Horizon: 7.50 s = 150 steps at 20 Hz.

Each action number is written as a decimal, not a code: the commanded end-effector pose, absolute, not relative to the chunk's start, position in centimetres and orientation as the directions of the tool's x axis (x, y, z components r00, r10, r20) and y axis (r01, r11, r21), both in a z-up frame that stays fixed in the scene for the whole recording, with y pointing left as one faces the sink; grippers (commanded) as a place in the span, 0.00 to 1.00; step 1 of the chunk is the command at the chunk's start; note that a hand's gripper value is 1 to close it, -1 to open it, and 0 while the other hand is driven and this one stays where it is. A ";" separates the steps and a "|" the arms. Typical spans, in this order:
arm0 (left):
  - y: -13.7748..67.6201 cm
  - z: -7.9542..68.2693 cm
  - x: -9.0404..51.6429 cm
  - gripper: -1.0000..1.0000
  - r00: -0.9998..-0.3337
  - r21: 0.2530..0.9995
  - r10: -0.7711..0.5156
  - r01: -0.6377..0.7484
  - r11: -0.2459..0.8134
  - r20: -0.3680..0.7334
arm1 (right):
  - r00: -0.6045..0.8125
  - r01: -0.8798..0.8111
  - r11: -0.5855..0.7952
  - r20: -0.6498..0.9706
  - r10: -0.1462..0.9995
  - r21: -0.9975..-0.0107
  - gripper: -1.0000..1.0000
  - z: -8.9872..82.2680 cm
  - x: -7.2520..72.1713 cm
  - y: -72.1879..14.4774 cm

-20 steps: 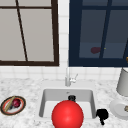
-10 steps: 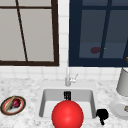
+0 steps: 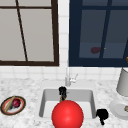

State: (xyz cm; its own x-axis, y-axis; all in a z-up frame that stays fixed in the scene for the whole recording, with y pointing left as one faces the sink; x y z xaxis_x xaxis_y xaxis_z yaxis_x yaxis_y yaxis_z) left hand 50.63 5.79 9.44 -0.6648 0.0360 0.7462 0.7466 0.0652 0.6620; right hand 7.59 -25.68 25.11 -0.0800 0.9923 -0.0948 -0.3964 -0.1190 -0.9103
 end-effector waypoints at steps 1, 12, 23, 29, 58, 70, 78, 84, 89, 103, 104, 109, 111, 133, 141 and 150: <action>7.8 10.9 51.5 1.00 -0.604 0.599 0.054 0.797 0.080 0.795 | -0.080 -0.396 -0.119 -0.095 0.992 -0.910 0.50 25.1 7.6 -25.7; 14.9 16.0 50.1 1.00 -0.569 0.566 0.051 0.822 0.070 0.820 | -0.080 -0.396 -0.119 -0.095 0.992 -0.910 0.50 25.1 7.6 -25.7; 22.6 21.4 46.9 1.00 -0.523 0.519 0.065 0.852 0.073 0.850 | -0.080 -0.396 -0.119 -0.095 0.992 -0.910 0.50 25.1 7.6 -25.7; 26.9 23.9 44.8 1.00 -0.520 0.516 0.069 0.854 0.069 0.851 | -0.080 -0.396 -0.119 -0.095 0.992 -0.910 0.50 25.1 7.6 -25.7; 43.1 20.8 25.7 1.00 -0.559 0.554 0.113 0.829 0.071 0.822 | -0.080 -0.396 -0.119 -0.095 0.992 -0.910 0.50 25.1 7.6 -25.7; 46.1 18.1 24.1 1.00 -0.563 0.558 0.091 0.826 0.077 0.821 | -0.080 -0.396 -0.119 -0.095 0.992 -0.910 0.50 25.1 7.6 -25.7; 47.5 15.4 24.3 1.00 -0.612 0.604 0.125 0.791 0.098 0.781 | -0.080 -0.396 -0.119 -0.095 0.992 -0.910 0.50 25.1 7.6 -25.7; 47.8 15.5 22.8 1.00 -0.632 0.623 0.144 0.775 0.106 0.762 | -0.080 -0.396 -0.119 -0.095 0.992 -0.910 0.50 25.1 7.6 -25.7; 48.2 16.9 21.7 0.00 -0.626 0.615 0.139 0.780 0.117 0.768 | -0.080 -0.396 -0.119 -0.095 0.992 -0.910 0.50 25.1 7.6 -25.7; 48.6 20.1 22.0 0.00 -0.538 0.528 0.120 0.842 0.110 0.834 | -0.080 -0.396 -0.119 -0.095 0.992 -0.910 0.50 25.1 7.6 -25.7; 48.6 20.1 22.0 0.00 -0.541 0.531 0.123 0.840 0.106 0.832 | -0.080 -0.396 -0.119 -0.095 0.992 -0.910 0.50 25.1 7.6 -25.7; 48.6 20.9 22.2 0.00 -0.537 0.525 0.124 0.843 0.118 0.835 | -0.080 -0.396 -0.119 -0.095 0.992 -0.910 0.50 25.1 7.6 -25.7; 48.9 22.1 22.2 0.00 -0.538 0.526 0.141 0.843 0.115 0.831 | -0.080 -0.396 -0.119 -0.095 0.992 -0.910 0.50 25.1 7.6 -25.7; 47.5 29.2 25.0 0.00 -0.624 0.614 0.140 0.782 0.110 0.769 | -0.080 -0.396 -0.119 -0.095 0.992 -0.910 0.50 25.1 7.6 -25.7; 46.2 25.1 30.7 0.00 -0.622 0.608 0.127 0.783 0.131 0.773 | -0.080 -0.396 -0.119 -0.095 0.992 -0.910 0.50 25.1 7.6 -25.7; 47.5 18.5 34.3 0.00 -0.669 0.657 0.156 0.743 0.126 0.727 | -0.080 -0.396 -0.119 -0.095 0.992 -0.910 0.50 25.1 7.6 -25.7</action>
State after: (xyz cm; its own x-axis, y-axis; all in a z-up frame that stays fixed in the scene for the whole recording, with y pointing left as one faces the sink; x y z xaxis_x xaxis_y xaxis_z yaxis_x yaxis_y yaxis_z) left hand 33.21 46.59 20.28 -0.6257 0.1495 0.7656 0.7800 0.1174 0.6146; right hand 7.59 -25.68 25.11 -0.0800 0.9923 -0.0948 -0.3964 -0.1190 -0.9103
